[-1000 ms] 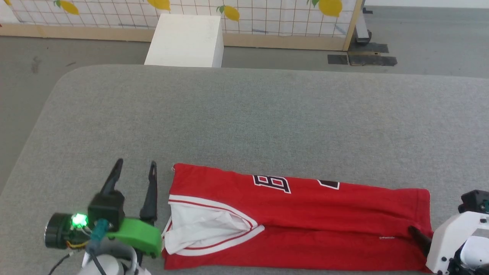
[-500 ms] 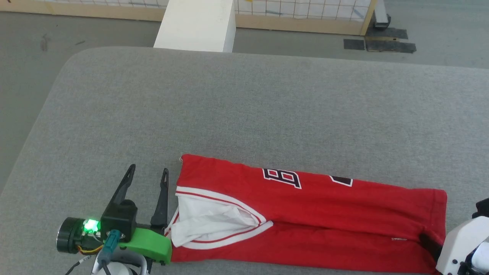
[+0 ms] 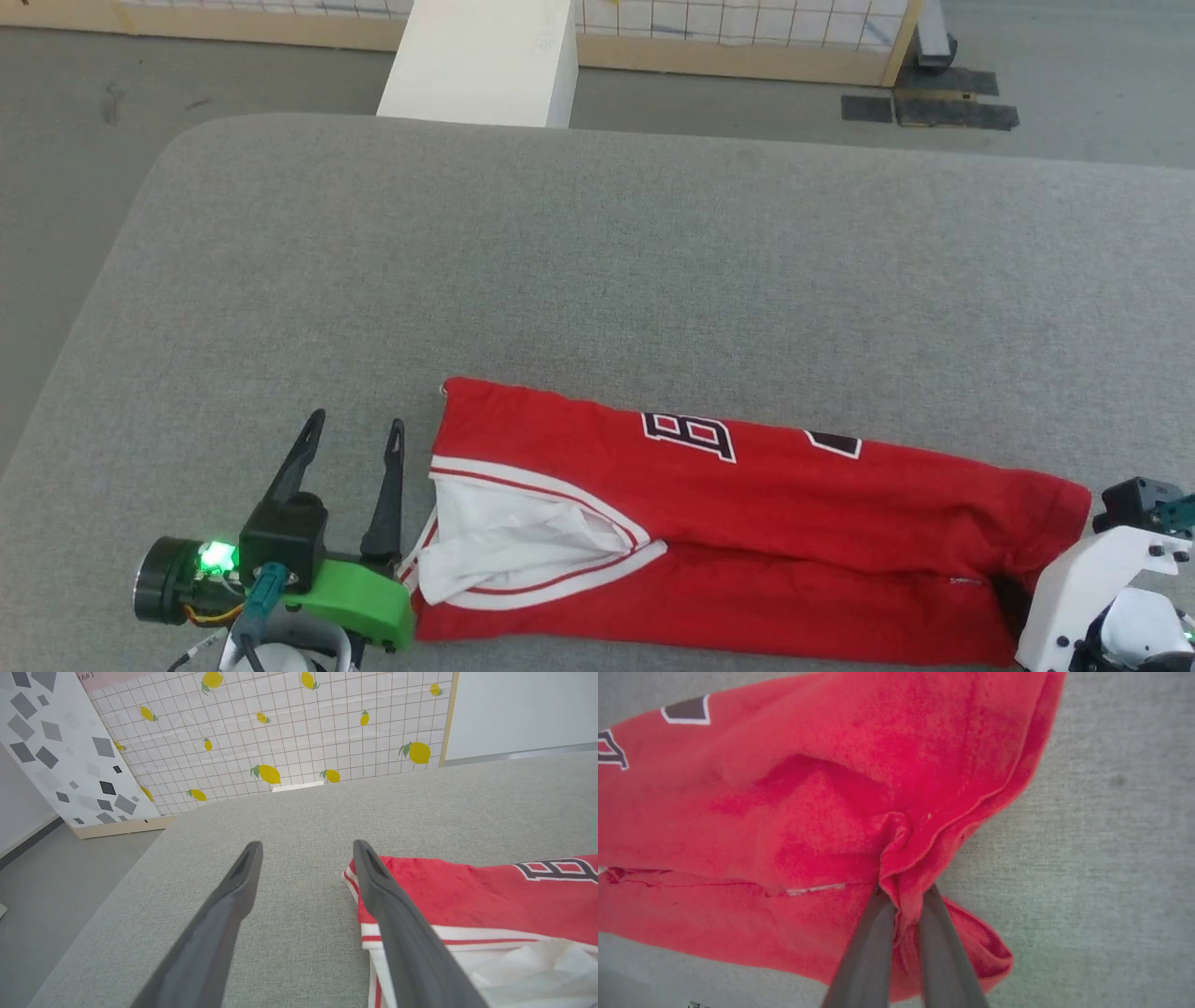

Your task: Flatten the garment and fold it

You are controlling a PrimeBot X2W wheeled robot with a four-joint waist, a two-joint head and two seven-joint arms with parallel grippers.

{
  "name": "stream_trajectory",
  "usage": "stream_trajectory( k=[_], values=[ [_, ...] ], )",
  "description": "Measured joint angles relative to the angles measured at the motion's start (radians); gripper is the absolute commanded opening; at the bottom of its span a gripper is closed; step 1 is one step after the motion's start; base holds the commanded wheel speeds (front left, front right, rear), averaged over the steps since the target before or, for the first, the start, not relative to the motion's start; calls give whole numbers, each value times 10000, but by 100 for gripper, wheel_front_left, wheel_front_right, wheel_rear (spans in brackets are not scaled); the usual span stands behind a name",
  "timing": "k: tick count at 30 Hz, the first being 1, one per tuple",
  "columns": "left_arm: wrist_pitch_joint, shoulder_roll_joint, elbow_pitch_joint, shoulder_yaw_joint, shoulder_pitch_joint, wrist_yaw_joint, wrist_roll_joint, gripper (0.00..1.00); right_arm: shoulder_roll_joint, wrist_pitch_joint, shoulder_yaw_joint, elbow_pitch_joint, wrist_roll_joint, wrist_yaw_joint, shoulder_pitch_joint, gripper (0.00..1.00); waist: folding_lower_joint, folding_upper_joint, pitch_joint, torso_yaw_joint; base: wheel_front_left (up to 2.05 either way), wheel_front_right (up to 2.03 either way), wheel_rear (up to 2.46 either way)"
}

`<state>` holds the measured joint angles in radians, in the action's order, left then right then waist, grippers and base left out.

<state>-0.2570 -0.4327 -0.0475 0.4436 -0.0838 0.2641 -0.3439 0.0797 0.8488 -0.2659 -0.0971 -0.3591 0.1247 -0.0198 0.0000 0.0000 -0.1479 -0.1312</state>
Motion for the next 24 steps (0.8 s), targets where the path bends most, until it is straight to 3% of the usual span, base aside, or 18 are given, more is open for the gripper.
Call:
stream_trajectory(
  k=[5,15,19,24],
  values=[
    [0,127,-109,-146,18,-257,29,100,242,-324,-194,-217,86,75,16,0,0,0,192,100,0,0,0],
    [0,228,-288,-447,210,-537,88,100,2082,-1112,-1597,-1139,876,75,20,0,0,0,476,234,0,0,0],
    [0,245,-372,-483,281,-639,88,100,2211,-1187,-1599,-1352,698,75,18,0,0,0,638,269,0,0,0],
    [0,305,-428,-573,453,-704,88,100,2272,-911,-857,-832,165,73,-220,0,0,0,924,301,0,0,0]
  ],
)
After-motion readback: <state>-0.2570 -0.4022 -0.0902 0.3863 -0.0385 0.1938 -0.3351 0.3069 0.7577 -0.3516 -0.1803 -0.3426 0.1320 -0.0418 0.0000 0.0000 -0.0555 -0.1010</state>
